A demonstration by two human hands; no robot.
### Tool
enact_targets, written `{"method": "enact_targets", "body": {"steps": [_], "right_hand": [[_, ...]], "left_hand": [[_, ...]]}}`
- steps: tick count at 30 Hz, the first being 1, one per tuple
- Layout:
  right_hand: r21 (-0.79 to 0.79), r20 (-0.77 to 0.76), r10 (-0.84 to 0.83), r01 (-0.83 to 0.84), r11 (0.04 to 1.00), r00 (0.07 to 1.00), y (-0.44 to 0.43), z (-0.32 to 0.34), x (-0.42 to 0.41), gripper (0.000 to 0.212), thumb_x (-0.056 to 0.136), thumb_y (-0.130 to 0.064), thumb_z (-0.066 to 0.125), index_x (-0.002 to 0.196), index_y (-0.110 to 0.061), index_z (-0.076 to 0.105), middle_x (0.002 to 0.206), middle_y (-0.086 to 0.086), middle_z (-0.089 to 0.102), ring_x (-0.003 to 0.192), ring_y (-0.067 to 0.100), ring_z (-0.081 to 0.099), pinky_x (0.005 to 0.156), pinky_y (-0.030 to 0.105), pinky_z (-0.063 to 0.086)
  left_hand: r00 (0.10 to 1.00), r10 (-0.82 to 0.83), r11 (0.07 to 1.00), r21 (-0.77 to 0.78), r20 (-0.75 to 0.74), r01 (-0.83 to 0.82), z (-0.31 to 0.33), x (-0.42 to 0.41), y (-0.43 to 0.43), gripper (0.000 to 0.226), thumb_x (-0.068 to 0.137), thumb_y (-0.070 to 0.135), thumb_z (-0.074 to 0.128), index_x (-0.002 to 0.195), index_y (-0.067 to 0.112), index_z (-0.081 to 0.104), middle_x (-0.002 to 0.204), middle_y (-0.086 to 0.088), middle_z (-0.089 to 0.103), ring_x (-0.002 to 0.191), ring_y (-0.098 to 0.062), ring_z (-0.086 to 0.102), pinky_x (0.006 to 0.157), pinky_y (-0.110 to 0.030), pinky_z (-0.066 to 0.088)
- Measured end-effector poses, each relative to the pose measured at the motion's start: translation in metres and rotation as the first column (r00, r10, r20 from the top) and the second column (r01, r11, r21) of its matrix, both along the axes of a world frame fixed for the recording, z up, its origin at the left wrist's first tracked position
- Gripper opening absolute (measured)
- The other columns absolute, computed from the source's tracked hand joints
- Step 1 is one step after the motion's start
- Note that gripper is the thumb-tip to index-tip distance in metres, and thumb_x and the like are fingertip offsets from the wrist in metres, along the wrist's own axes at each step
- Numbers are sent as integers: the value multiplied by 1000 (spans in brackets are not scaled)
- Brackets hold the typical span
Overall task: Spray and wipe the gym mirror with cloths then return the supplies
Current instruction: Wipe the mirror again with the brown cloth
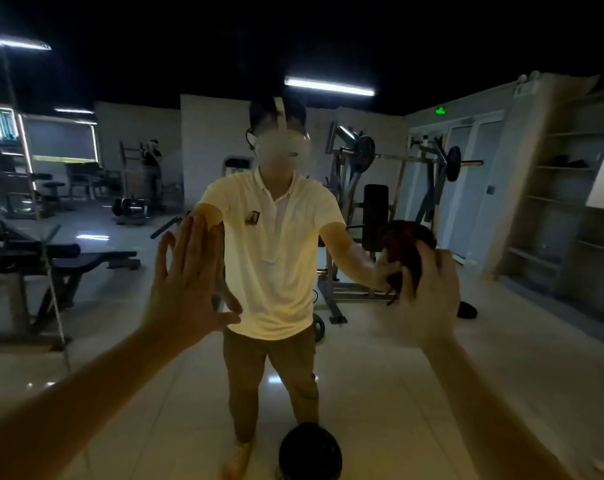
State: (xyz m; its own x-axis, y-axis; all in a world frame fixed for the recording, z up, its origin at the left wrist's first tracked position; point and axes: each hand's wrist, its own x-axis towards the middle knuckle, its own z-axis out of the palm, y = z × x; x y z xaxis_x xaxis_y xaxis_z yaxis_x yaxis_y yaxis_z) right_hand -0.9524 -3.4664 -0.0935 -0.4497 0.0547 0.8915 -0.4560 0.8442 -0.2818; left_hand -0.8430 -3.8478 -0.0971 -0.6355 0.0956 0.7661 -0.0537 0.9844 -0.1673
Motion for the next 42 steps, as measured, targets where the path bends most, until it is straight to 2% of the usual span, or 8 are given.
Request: {"method": "enact_targets", "body": {"steps": [4, 8, 13, 18, 22, 27, 35, 42], "right_hand": [[-361, 60, -41, 60, 931, 997, -58, -8, 14, 39, 94, -16, 52, 131, -8, 48, 126, 22, 51, 104, 38, 61, 82, 47, 55], [-406, 68, 103, -67, 912, 992, -157, -30, 50, 40, 95, -22, 52, 134, -11, 51, 135, 14, 48, 110, 21, 58, 86, 30, 51], [174, 6, 392, -387, 906, 920, -203, -72, 68, 39, 91, -10, 64, 129, -13, 55, 126, 12, 54, 112, 26, 56, 96, 38, 54], [435, 47, 228, -225, 872, 973, -115, -69, 42, 39, 83, -15, 75, 119, -15, 61, 122, 13, 58, 107, 30, 61, 87, 45, 57], [55, 208, -82, 72, 996, 975, -24, -55, 26, 39, 89, -12, 68, 125, -13, 52, 129, 14, 53, 103, 30, 63, 81, 40, 58], [-307, 357, -175, 292, 906, 917, -32, -59, 26, 54, 87, -1, 68, 135, -7, 45, 131, 19, 49, 108, 38, 59, 80, 51, 59], [-315, 386, 84, 45, 948, 919, -190, -131, 82, 49, 88, -13, 64, 133, -16, 45, 126, 7, 48, 102, 19, 59, 78, 31, 57], [139, 380, 304, -379, 915, 874, -228, -176, 101, 36, 98, -21, 58, 133, -23, 48, 149, 4, 40, 124, 20, 57, 96, 29, 55]], "left_hand": [[1000, 5, 1000, -4, 19, -4, -4, -7, -1, 172, 43, 82, 87, 164, 1, -5, 171, -26, -7, 159, -44, -3, 121, -72, 17], [1000, -8, 1000, -22, 0, 8, -6, -8, -4, 166, 48, 84, 83, 164, -2, -1, 171, -26, -7, 159, -43, -4, 124, -69, 13], [1000, -26, 999, -37, 13, 26, -5, -5, -8, 158, 54, 88, 73, 163, -3, 5, 170, -28, -6, 159, -44, -5, 127, -63, 2], [998, -56, 998, -8, 6, 56, -3, -5, -8, 163, 51, 83, 81, 164, 1, -2, 171, -26, -7, 159, -43, -5, 127, -59, -5], [998, -69, 998, -6, -10, 69, -4, -6, -8, 162, 48, 80, 86, 164, -1, 6, 171, -27, -2, 159, -45, 0, 126, -67, 7], [997, -70, 997, -11, -24, 70, -5, -6, -9, 160, 50, 78, 86, 163, -3, 9, 171, -27, -4, 159, -45, -1, 125, -68, 11], [994, -99, 995, -12, -39, 98, -7, -11, -12, 159, 52, 75, 87, 165, 1, 2, 171, -25, -5, 159, -42, -6, 125, -67, 6], [996, -91, 996, -22, -14, 91, -6, -9, -16, 160, 52, 80, 82, 165, 4, -2, 172, -23, -7, 159, -41, -6, 127, -62, -1]]}}
